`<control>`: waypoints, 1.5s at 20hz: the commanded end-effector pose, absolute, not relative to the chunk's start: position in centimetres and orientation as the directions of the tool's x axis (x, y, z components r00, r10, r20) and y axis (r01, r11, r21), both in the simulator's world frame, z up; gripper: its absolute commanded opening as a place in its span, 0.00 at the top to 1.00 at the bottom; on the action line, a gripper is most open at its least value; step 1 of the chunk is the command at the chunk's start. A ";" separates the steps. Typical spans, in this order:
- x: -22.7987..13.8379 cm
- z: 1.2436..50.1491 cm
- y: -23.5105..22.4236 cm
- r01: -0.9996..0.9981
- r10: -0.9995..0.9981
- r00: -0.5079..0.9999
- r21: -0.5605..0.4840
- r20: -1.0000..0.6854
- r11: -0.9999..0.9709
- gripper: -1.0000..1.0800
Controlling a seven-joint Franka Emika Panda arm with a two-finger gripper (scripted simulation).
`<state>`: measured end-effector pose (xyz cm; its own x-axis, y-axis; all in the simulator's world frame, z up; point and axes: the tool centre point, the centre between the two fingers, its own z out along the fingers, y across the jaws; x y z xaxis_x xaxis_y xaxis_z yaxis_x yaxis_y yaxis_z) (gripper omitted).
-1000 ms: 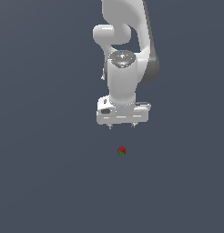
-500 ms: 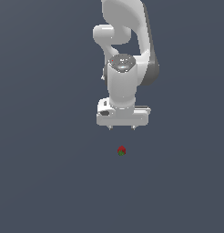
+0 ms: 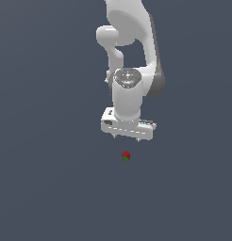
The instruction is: Pick up the object and move it to a goal position.
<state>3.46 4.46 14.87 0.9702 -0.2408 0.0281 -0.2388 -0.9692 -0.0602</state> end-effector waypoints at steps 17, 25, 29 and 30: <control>5.9 8.8 4.9 -0.636 -0.636 0.772 -0.015 -0.003 -0.772 0.04; 6.4 7.5 5.0 -0.704 -0.704 0.710 -0.002 -0.001 -0.710 0.04; 6.4 7.3 5.0 -0.715 -0.715 0.699 0.000 0.000 -0.699 0.04; 6.4 7.3 5.0 -0.715 -0.715 0.699 0.000 0.000 -0.699 0.04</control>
